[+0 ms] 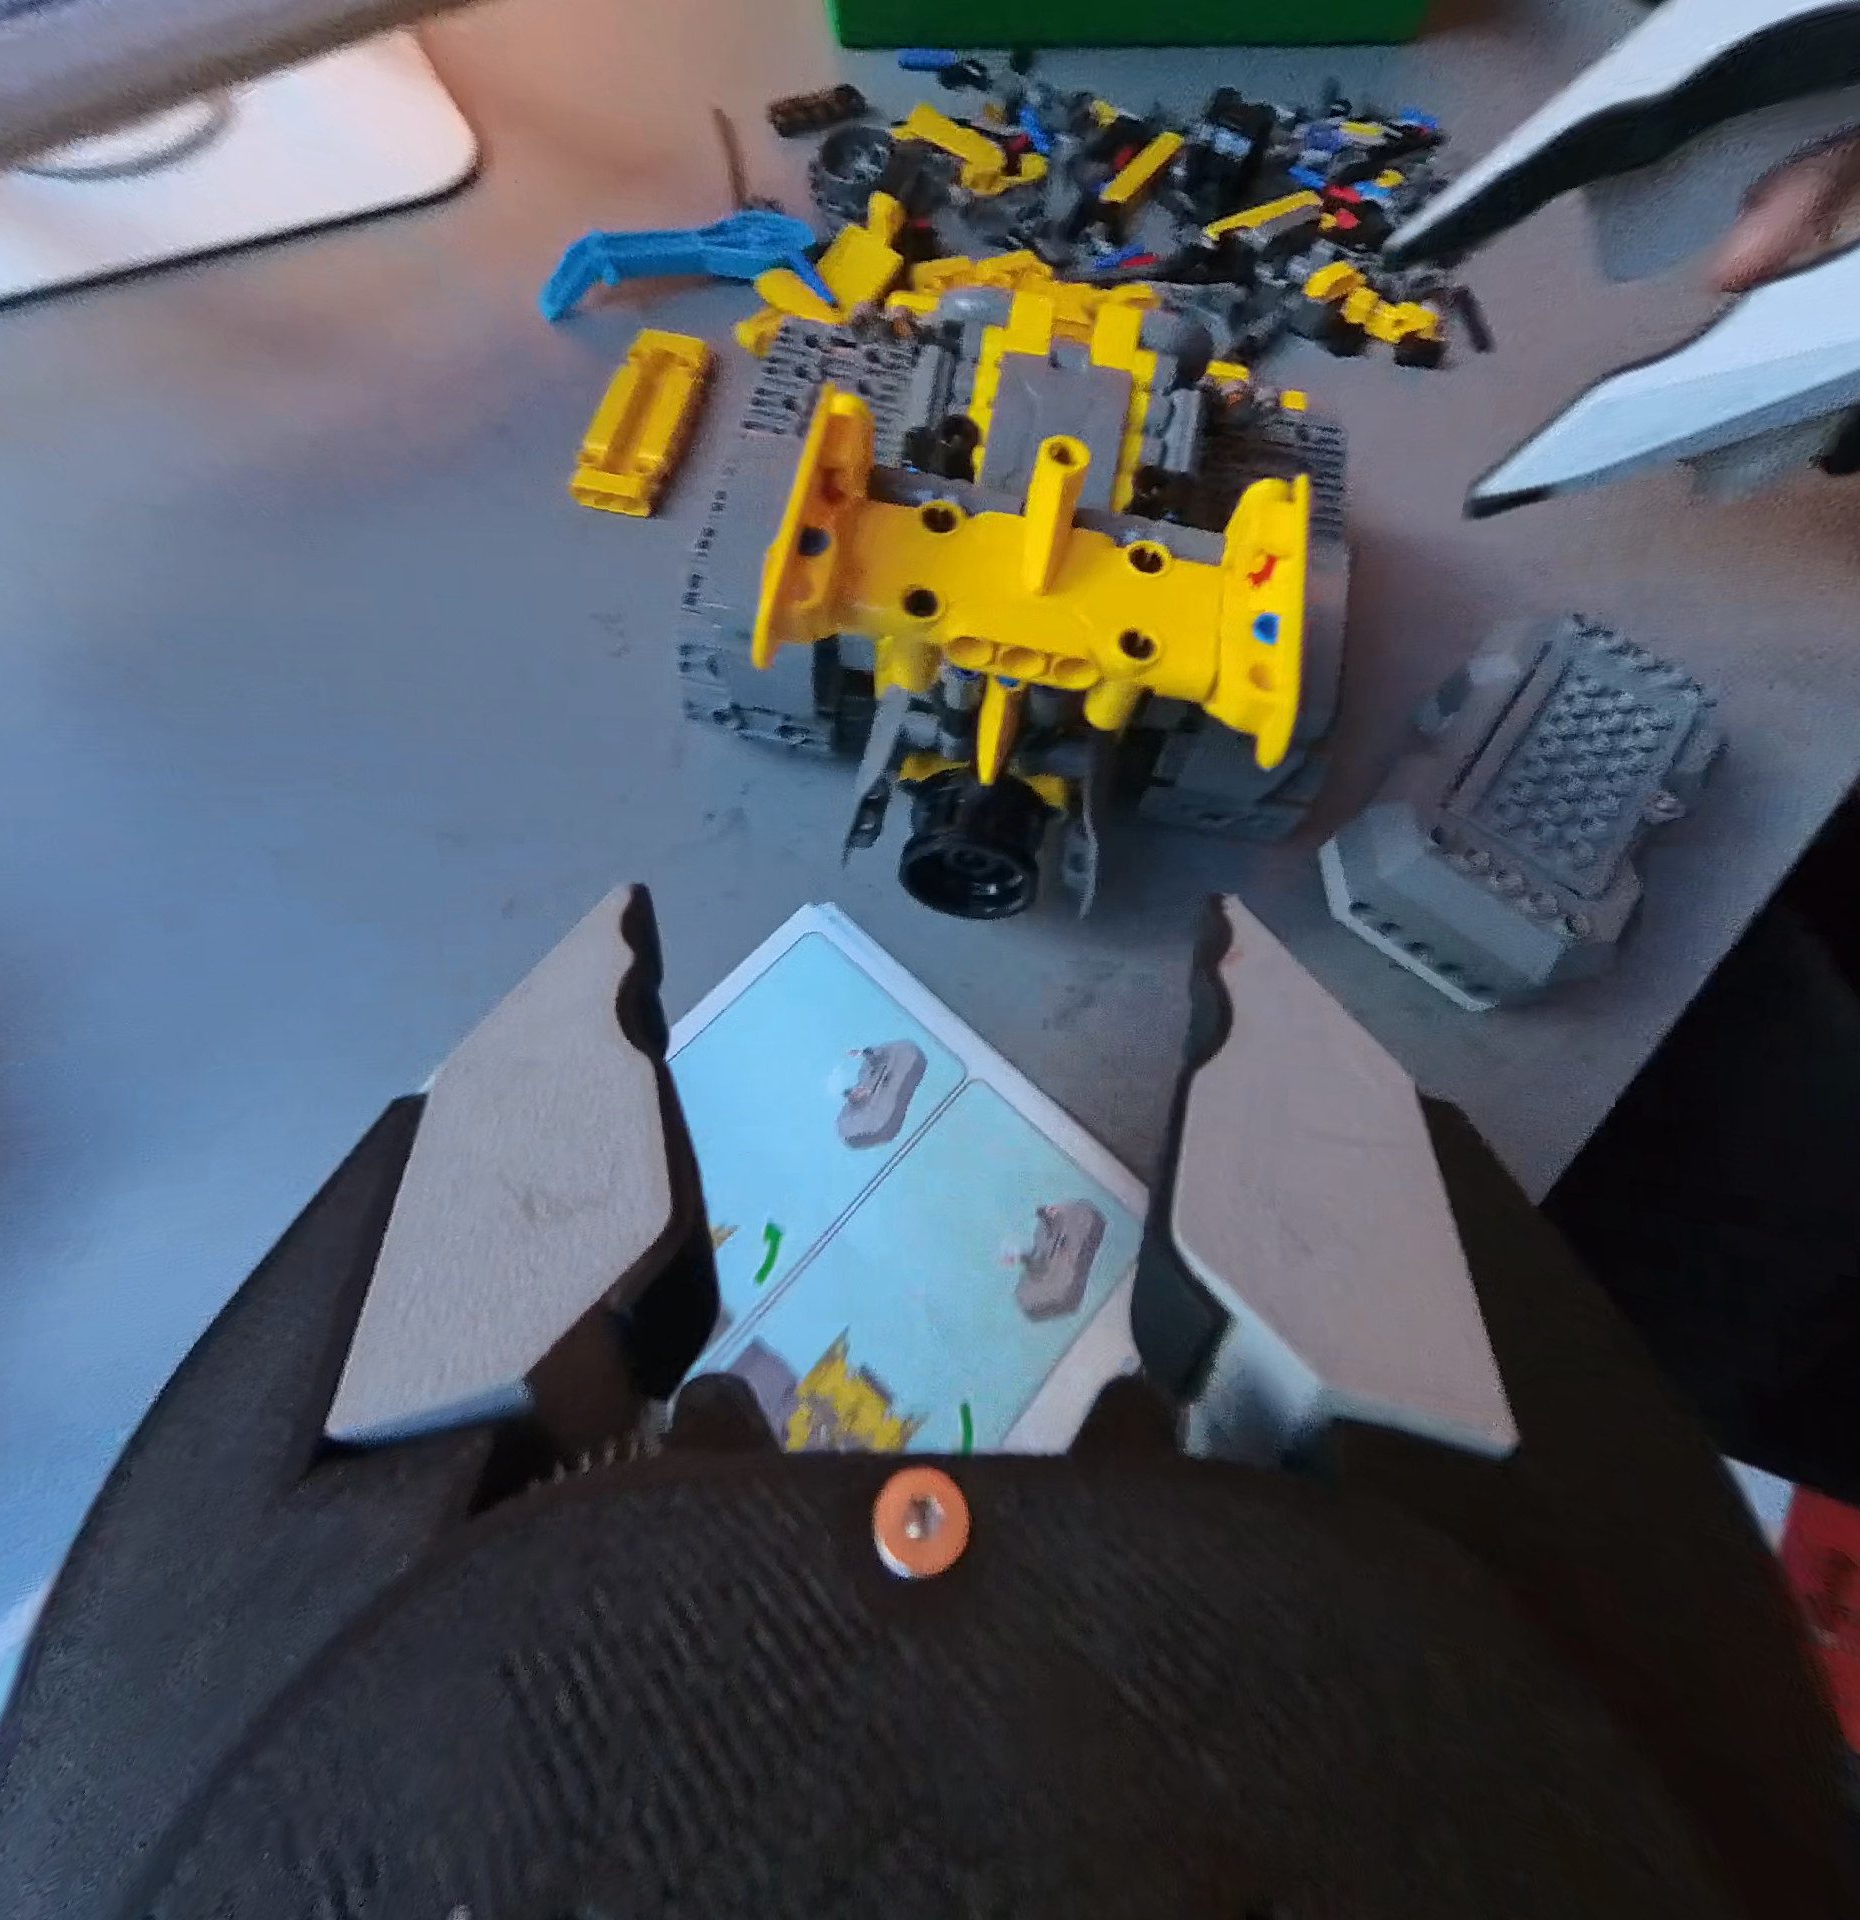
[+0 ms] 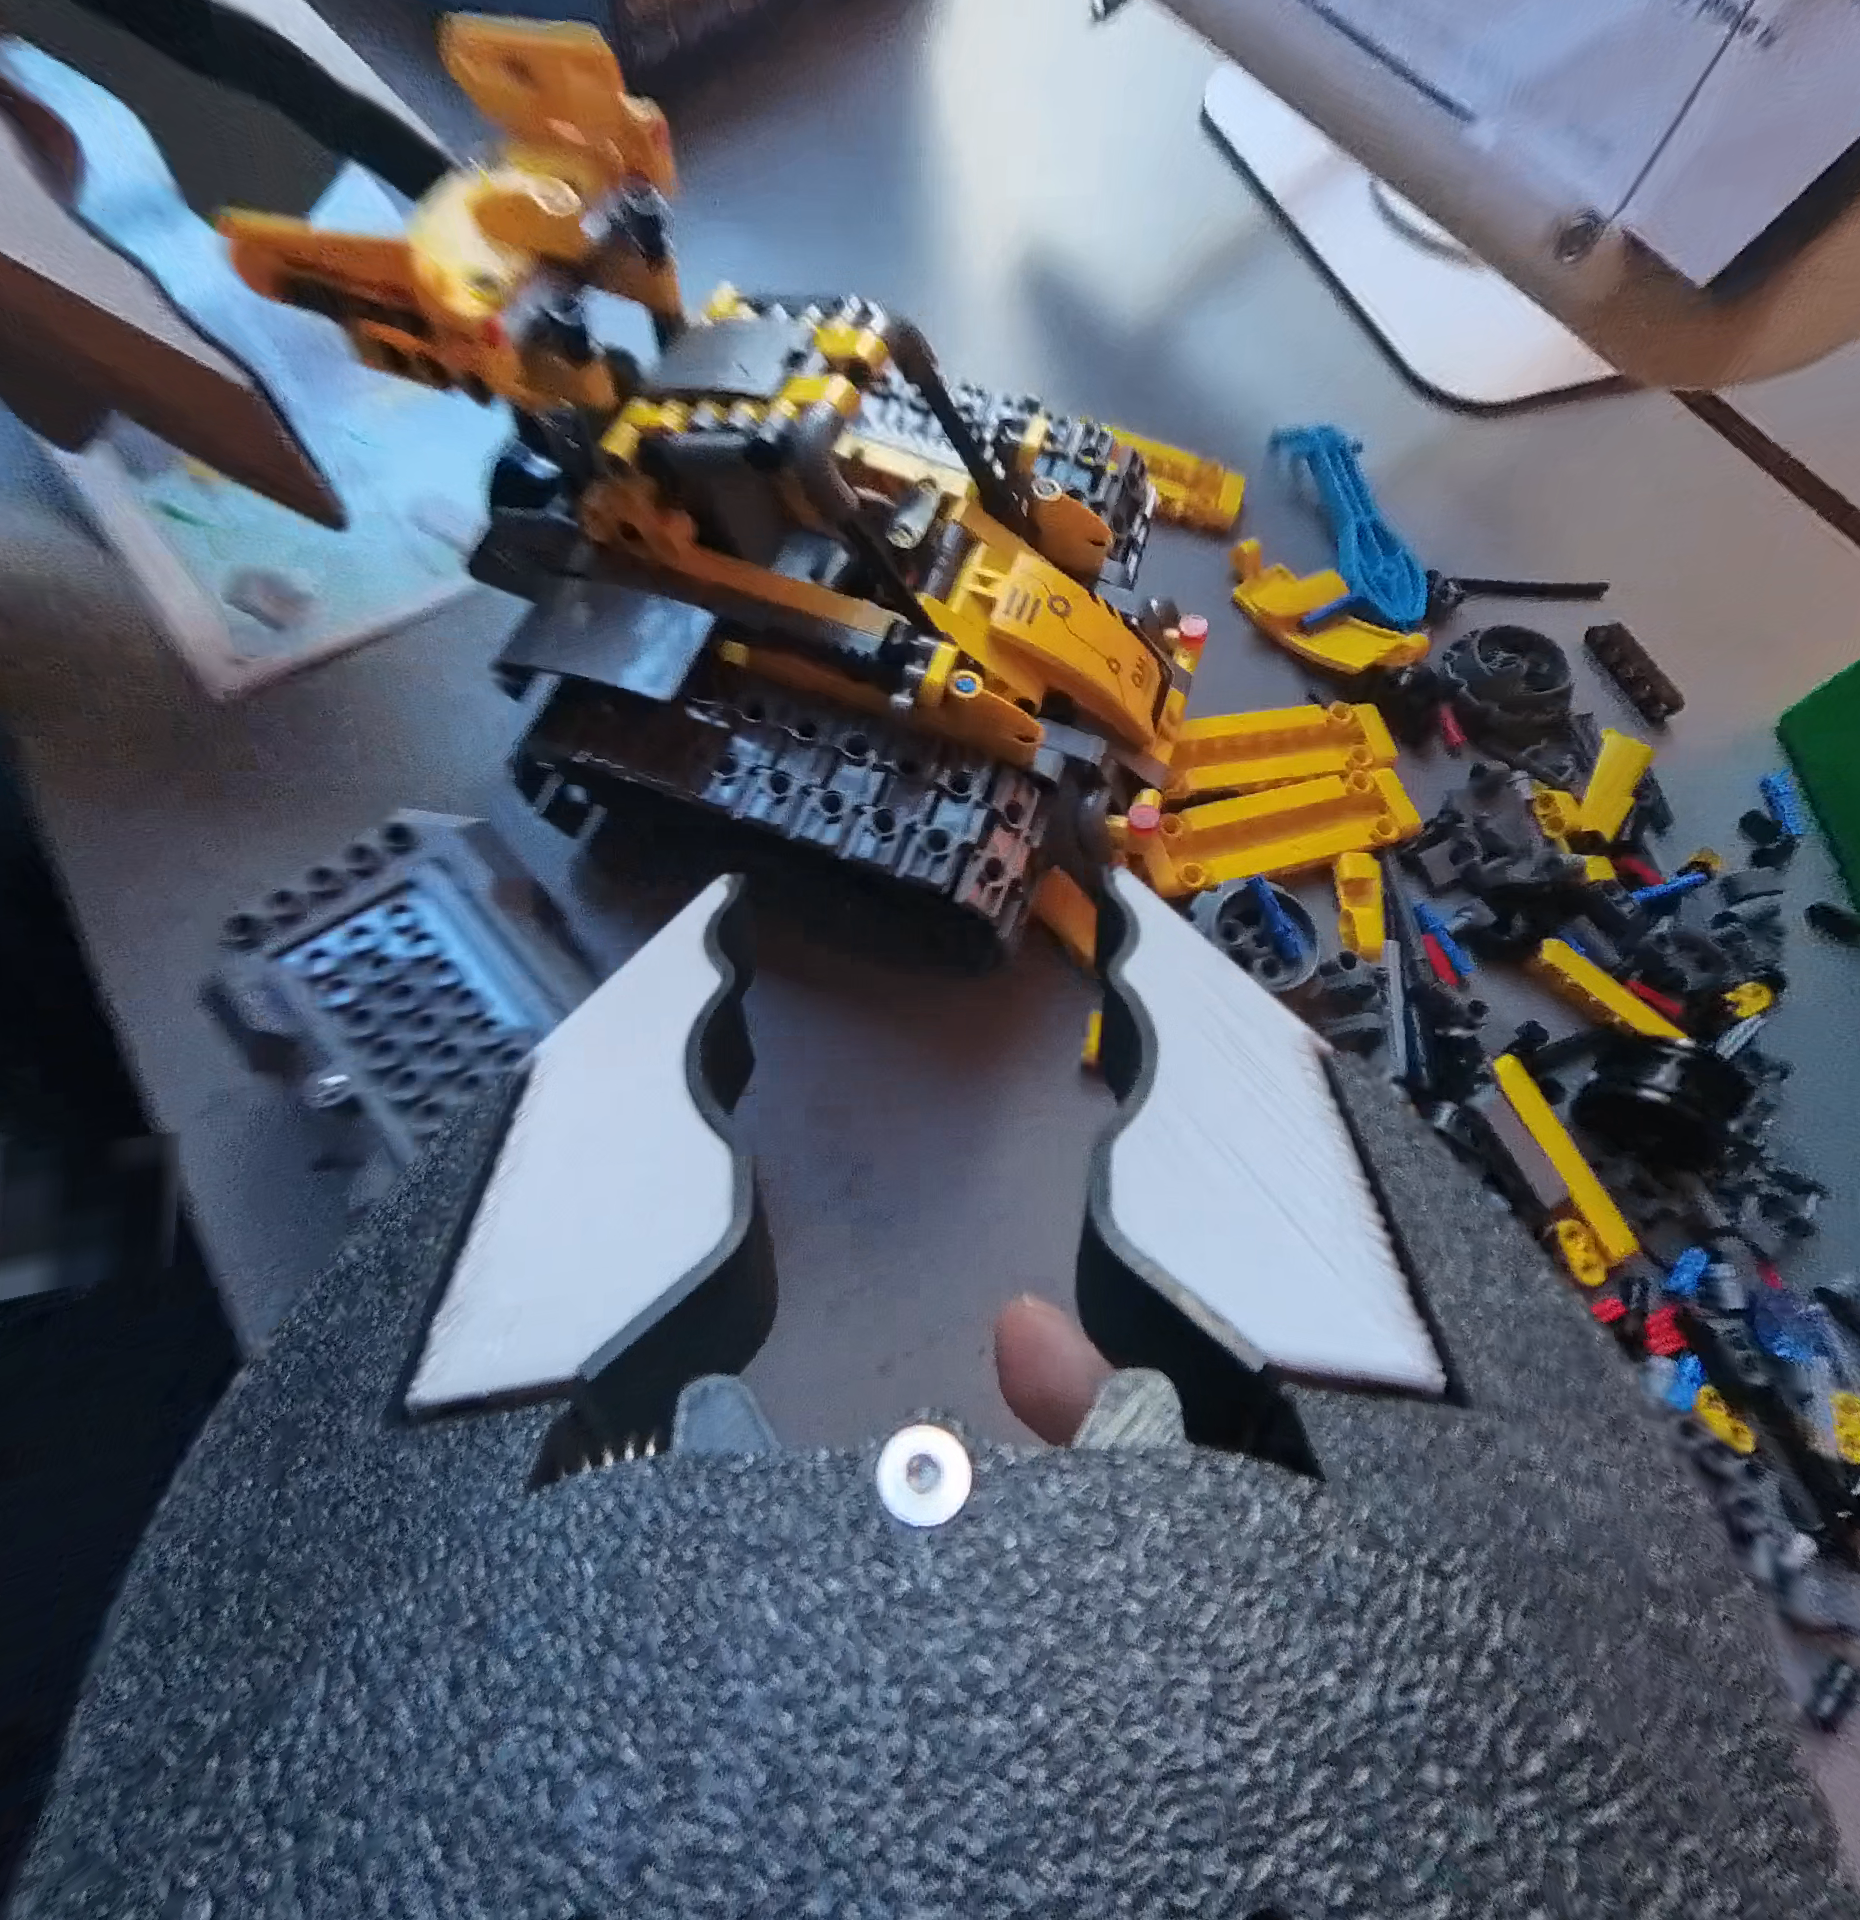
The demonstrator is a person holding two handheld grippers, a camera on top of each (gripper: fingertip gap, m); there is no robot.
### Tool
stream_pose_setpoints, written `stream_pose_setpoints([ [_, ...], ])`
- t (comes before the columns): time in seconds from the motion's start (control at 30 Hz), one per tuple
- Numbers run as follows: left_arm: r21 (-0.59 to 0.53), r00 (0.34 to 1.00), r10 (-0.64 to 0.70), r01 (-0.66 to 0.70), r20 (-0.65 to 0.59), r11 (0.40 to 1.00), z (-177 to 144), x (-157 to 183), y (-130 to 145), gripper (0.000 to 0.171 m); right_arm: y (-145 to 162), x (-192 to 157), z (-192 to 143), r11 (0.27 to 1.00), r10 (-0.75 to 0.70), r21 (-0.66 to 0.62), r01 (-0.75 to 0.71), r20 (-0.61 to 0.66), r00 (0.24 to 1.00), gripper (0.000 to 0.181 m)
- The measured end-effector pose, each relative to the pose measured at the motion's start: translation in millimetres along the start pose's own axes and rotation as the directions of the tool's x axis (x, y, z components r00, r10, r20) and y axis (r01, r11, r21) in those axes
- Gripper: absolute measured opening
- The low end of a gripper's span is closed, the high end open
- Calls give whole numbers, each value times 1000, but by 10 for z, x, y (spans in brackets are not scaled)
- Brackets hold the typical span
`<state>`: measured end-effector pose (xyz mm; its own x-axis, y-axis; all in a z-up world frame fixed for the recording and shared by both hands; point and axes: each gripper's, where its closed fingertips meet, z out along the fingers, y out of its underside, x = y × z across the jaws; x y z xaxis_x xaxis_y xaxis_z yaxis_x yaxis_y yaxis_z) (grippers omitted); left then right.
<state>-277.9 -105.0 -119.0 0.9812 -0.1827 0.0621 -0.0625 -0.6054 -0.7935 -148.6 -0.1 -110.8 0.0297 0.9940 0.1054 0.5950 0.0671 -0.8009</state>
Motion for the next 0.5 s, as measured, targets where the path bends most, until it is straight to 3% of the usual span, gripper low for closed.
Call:
stream_pose_setpoints([
  [0.07,-26,998,17,-19,-66,999,184,66,18,99,-8,7,132,998,-51,-38,51,-7,999,66],
  [0.17,-55,993,80,-85,-85,995,388,25,23,94,-32,-245,279,996,-63,-53,69,106,992,51],
  [0.23,-85,988,111,-120,-103,989,435,-13,51,87,-69,-342,345,996,-77,-32,81,118,990,55],
  [0.3,-82,970,172,-188,-172,979,376,26,87,71,-122,-445,385,997,-71,-8,73,152,986,55],
  [0.33,-72,970,196,-208,-144,975,339,-54,84,62,-158,-519,403,998,-57,6,57,184,981,56],
  [0.5,-91,957,242,-258,-161,962,141,-343,183,60,-258,-974,392,994,-105,50,94,350,931,58],
])
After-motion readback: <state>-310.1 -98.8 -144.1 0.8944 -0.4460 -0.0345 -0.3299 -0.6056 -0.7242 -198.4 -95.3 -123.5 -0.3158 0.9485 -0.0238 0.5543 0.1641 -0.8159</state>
